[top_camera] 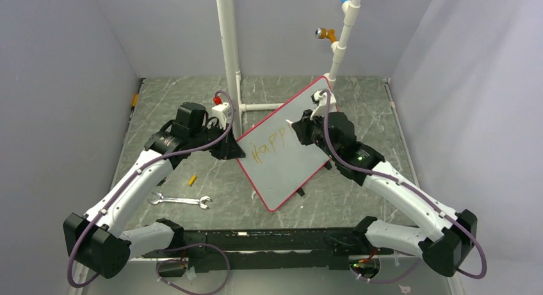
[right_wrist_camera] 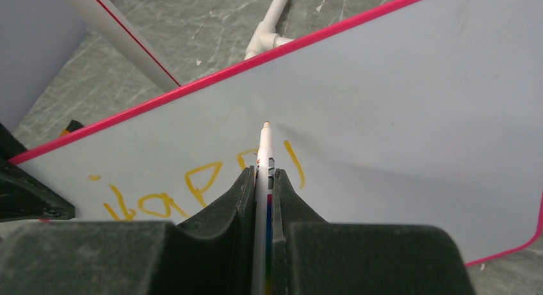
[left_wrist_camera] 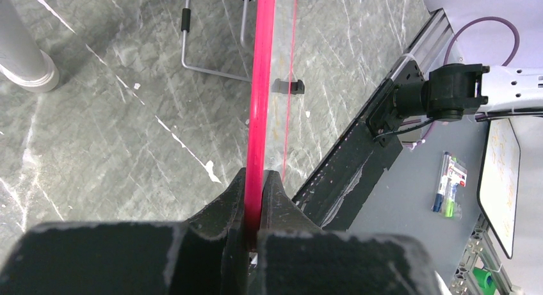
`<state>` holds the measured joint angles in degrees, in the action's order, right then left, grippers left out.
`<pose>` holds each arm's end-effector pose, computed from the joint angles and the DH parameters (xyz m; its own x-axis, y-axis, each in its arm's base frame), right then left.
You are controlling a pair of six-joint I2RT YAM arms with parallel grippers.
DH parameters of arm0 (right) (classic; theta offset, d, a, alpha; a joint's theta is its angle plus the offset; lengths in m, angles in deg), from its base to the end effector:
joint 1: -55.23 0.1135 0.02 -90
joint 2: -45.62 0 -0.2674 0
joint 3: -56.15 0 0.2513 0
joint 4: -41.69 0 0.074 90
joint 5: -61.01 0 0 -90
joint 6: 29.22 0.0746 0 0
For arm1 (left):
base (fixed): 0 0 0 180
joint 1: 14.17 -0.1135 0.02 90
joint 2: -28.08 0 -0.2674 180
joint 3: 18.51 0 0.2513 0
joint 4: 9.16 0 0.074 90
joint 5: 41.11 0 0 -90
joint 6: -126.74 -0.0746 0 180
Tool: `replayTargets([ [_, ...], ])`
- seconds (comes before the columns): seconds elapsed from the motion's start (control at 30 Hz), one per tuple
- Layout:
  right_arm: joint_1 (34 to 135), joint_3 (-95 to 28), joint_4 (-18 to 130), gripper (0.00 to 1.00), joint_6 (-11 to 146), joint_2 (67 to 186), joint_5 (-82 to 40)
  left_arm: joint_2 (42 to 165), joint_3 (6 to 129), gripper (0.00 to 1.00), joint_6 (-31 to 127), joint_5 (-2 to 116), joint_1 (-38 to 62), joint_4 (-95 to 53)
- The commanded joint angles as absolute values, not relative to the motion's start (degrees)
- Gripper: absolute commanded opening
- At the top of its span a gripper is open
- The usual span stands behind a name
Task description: Write a sentence on the whiteboard
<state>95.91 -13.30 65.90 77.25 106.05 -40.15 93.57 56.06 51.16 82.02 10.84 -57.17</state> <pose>0.2204 0.1704 0.3469 -0.3317 0.0817 -0.9398 -0.4211 0.8787 0.2250 0.2214 -0.1483 0.3107 -0.7356 0.1131 -0.6679 0.5742 0.6271 -0.5263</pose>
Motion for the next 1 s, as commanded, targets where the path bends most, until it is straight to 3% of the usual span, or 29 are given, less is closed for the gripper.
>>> replayTargets([
  [0.0, 95.09, -15.93, 61.84, 0.0, 75.99, 108.44, -38.57, 93.91, 56.49, 0.0, 39.31, 68.04, 10.26, -54.69],
  [0.5, 92.48, -13.04, 61.68, 0.0, 76.36, 108.88, -37.34, 94.0, 56.67, 0.0, 39.03, 68.24, 10.24, -54.7],
  [0.97, 91.96, -12.78, 64.71, 0.0, 74.8, 102.14, -40.78, 94.61, 57.06, 0.0, 39.12, 67.97, 10.26, -54.73],
])
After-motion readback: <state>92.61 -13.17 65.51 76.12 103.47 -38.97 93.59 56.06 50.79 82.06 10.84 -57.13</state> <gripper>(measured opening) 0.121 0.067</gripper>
